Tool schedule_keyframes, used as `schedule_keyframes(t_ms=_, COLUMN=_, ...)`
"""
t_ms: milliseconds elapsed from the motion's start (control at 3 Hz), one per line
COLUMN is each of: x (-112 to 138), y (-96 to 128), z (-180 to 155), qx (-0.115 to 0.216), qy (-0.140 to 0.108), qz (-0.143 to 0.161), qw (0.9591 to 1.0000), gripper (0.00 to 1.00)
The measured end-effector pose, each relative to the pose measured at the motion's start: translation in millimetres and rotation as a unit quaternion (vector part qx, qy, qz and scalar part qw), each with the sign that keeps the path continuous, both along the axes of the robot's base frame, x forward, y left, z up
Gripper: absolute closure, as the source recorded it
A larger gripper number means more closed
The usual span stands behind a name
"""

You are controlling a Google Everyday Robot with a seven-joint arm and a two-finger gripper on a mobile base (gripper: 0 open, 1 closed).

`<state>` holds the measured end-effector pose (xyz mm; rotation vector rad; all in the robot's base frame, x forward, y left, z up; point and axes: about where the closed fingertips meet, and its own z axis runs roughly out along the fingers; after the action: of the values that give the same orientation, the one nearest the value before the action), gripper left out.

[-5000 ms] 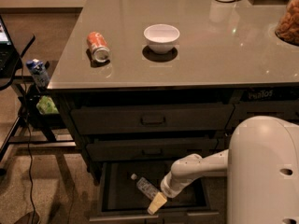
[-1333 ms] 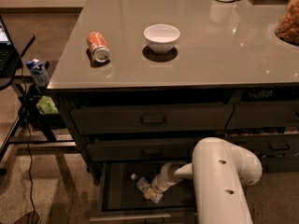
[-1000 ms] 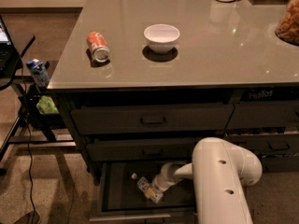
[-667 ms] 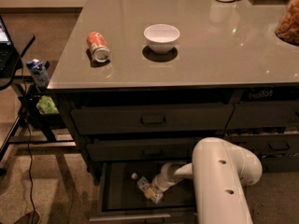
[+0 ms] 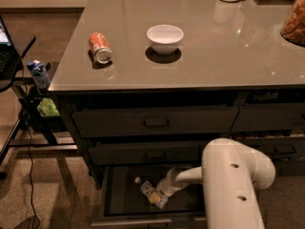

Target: Pick blue plastic bottle from bottom drawer and place on counter

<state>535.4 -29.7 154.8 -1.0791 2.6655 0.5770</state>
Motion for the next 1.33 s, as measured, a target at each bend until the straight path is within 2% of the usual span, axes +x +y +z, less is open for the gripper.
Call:
schedule_keyframes(t_ms=667, x=-28, y=-46, z=71, qx=-0.013, qy=-0.021, qz=-0.039, qw=0.9989, gripper=1.00)
schedule_keyframes(t_ms=1000, x=-51, y=-77, z=110, qx=-0.031, qy=-0.027, qz=-0.068, qw=0.9968, gripper=1.00)
schedule_keyframes(t_ms=1333, x=-51, y=-77, z=110, qx=-0.031, qy=-0.027, qz=-0.068, qw=0.9968, gripper=1.00)
